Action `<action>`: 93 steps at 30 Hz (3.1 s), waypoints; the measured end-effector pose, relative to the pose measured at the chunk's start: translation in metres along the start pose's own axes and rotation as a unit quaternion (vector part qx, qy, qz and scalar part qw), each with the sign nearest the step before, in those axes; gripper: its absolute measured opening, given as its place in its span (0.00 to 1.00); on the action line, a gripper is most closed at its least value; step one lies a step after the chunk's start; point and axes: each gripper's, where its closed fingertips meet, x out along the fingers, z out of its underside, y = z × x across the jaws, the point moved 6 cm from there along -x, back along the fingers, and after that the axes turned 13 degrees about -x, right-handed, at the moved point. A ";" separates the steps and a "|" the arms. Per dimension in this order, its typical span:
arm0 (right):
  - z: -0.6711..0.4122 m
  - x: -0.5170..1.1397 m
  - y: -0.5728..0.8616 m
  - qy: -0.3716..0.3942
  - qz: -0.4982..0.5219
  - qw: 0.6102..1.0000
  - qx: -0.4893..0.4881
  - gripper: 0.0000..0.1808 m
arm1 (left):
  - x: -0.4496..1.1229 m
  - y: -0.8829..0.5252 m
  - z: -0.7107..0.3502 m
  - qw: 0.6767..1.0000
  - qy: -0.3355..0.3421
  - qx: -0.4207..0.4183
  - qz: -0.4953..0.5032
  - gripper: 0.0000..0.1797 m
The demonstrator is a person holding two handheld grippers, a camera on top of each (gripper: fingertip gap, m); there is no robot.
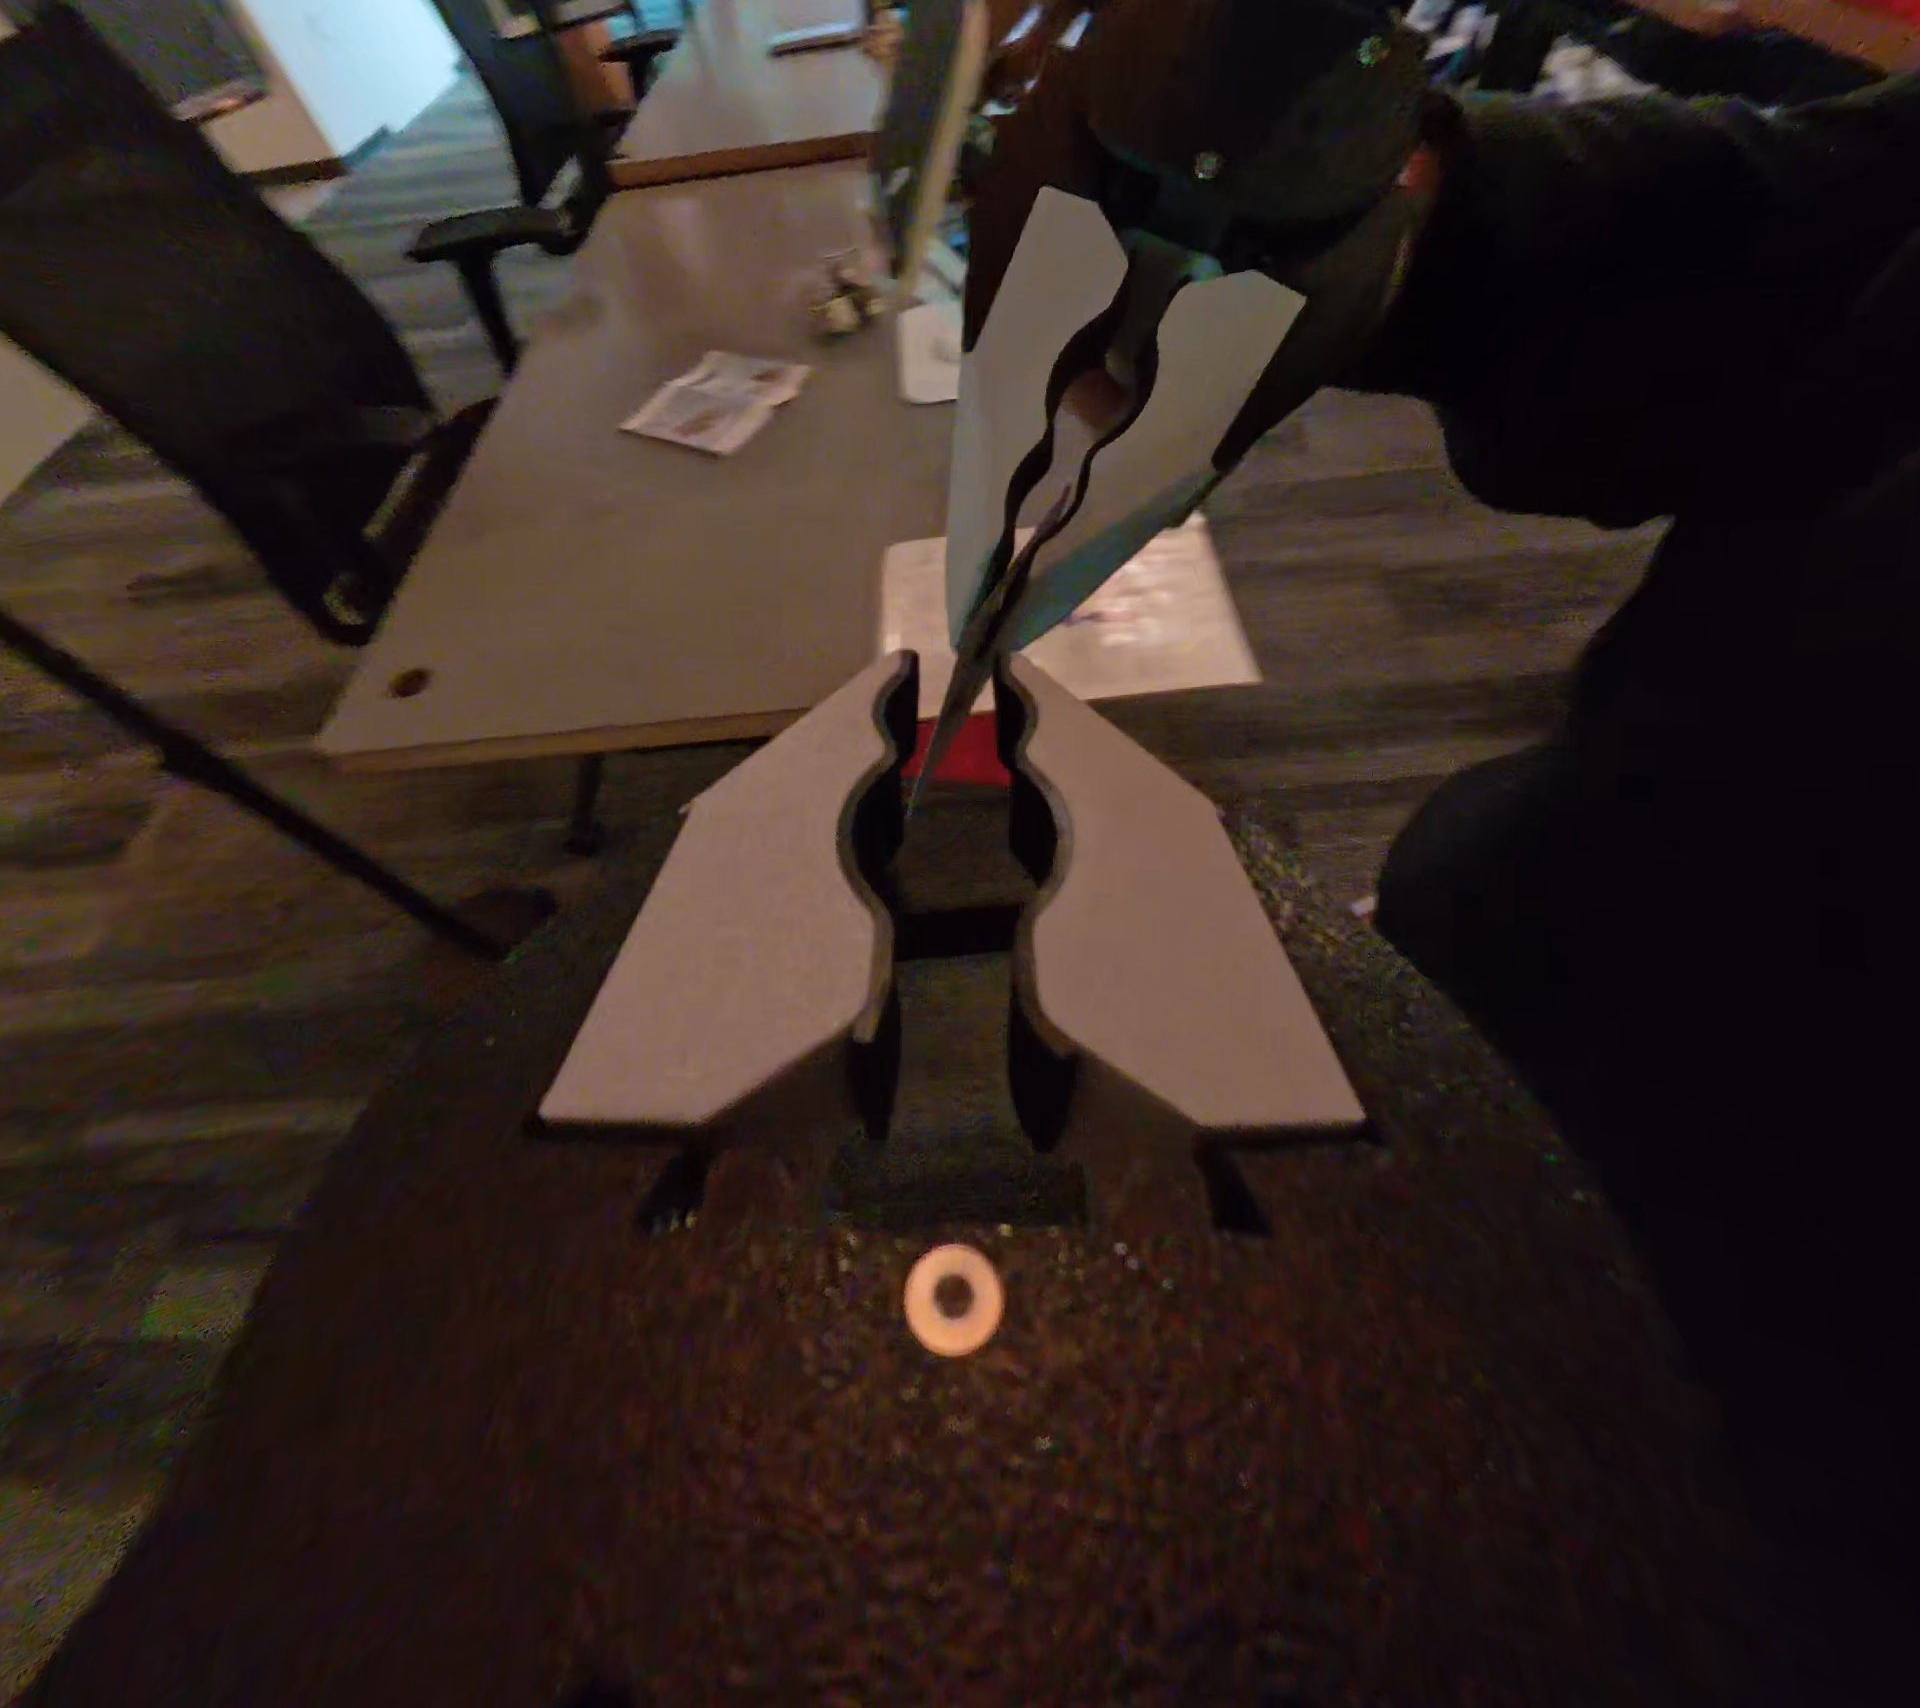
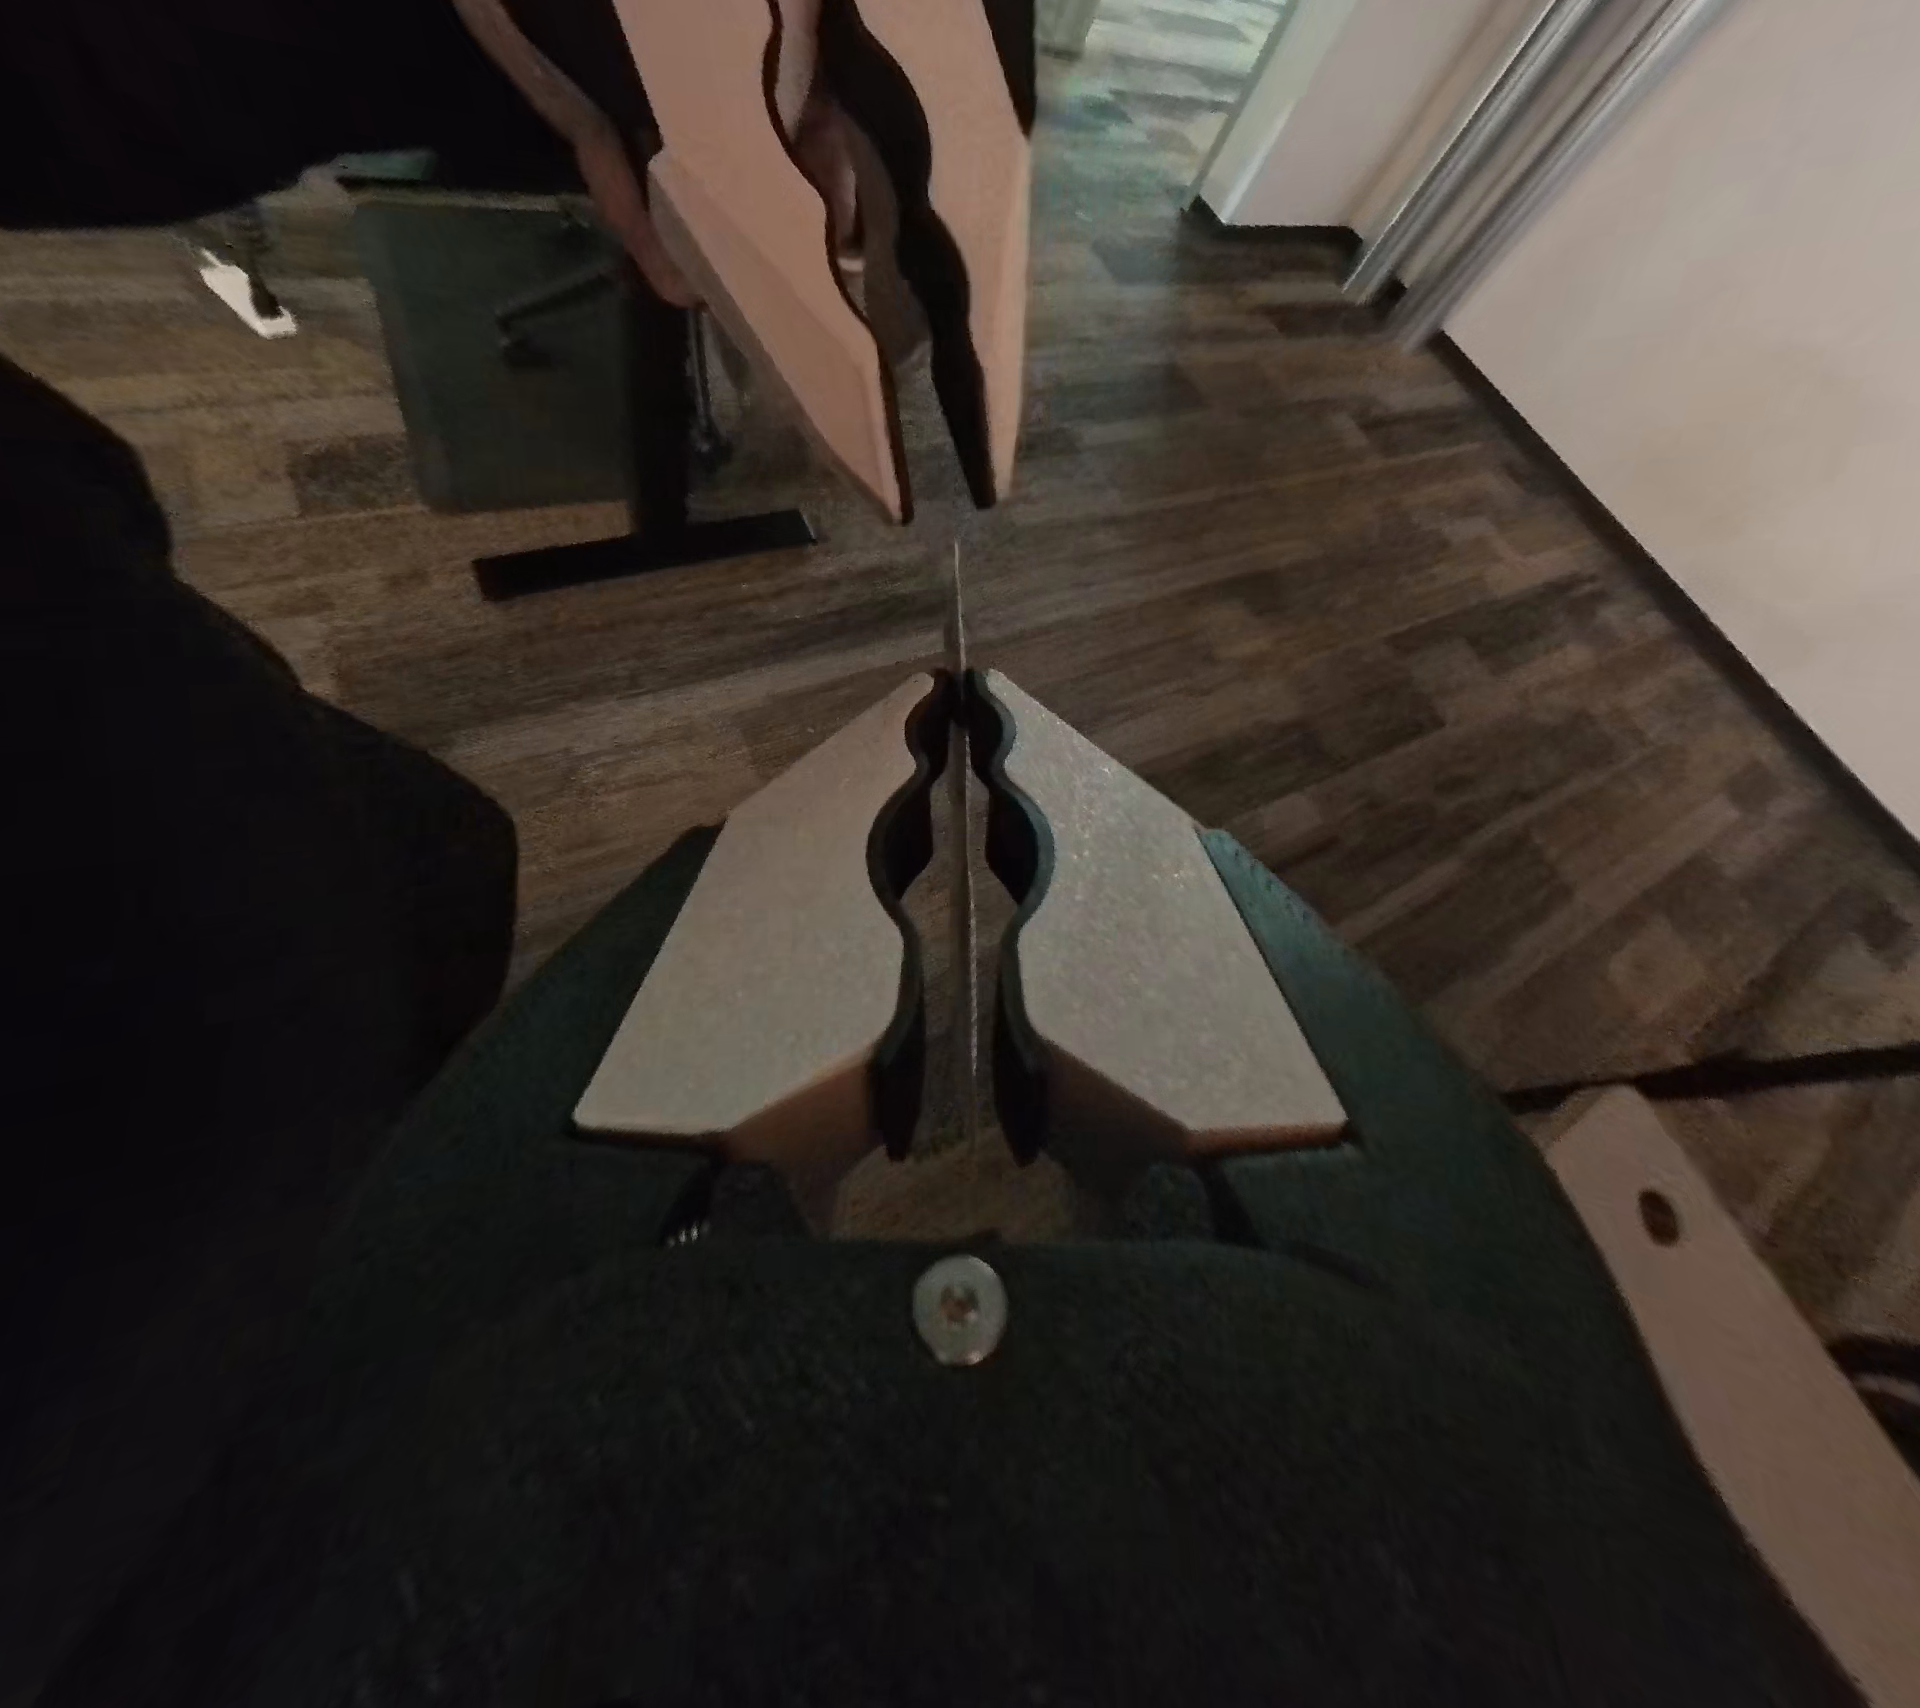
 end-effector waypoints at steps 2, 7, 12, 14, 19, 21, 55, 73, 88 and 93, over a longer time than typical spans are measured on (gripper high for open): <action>0.013 0.022 0.046 0.001 -0.010 1.000 0.001 0.00 | 0.001 -0.049 -0.007 1.000 -0.001 -0.006 -0.009 0.06; 0.053 0.089 0.148 0.009 -0.036 0.999 0.027 0.00 | 0.018 -0.178 -0.012 1.000 -0.005 -0.009 0.002 0.06; 0.096 0.176 0.253 -0.005 -0.048 0.998 0.041 0.00 | 0.032 -0.323 -0.007 0.999 -0.010 -0.001 0.043 0.05; 0.106 0.214 0.301 -0.015 -0.055 0.997 0.049 0.00 | 0.029 -0.382 -0.011 0.999 -0.005 0.003 0.050 0.03; 0.118 0.301 0.423 -0.022 -0.063 0.996 0.052 0.01 | 0.008 -0.532 -0.035 0.998 -0.006 -0.020 0.066 0.00; 0.127 0.334 0.469 -0.015 -0.056 0.997 0.058 0.01 | 0.005 -0.590 -0.043 0.997 -0.016 -0.046 0.060 0.00; 0.518 0.479 1.223 -0.064 0.187 0.959 0.203 0.00 | 0.381 -1.407 -0.283 0.932 -0.097 0.038 0.348 0.00; 0.777 0.281 1.441 -0.248 0.467 0.813 0.242 0.00 | 0.803 -1.539 -0.454 0.844 -0.112 0.107 0.514 0.00; 1.002 0.004 1.587 -0.323 0.494 0.777 0.219 0.00 | 1.174 -1.528 -0.608 0.834 -0.103 0.106 0.531 0.00; 1.058 -0.087 1.566 -0.371 0.545 0.703 0.267 0.00 | 1.291 -1.465 -0.628 0.775 -0.130 0.122 0.607 0.00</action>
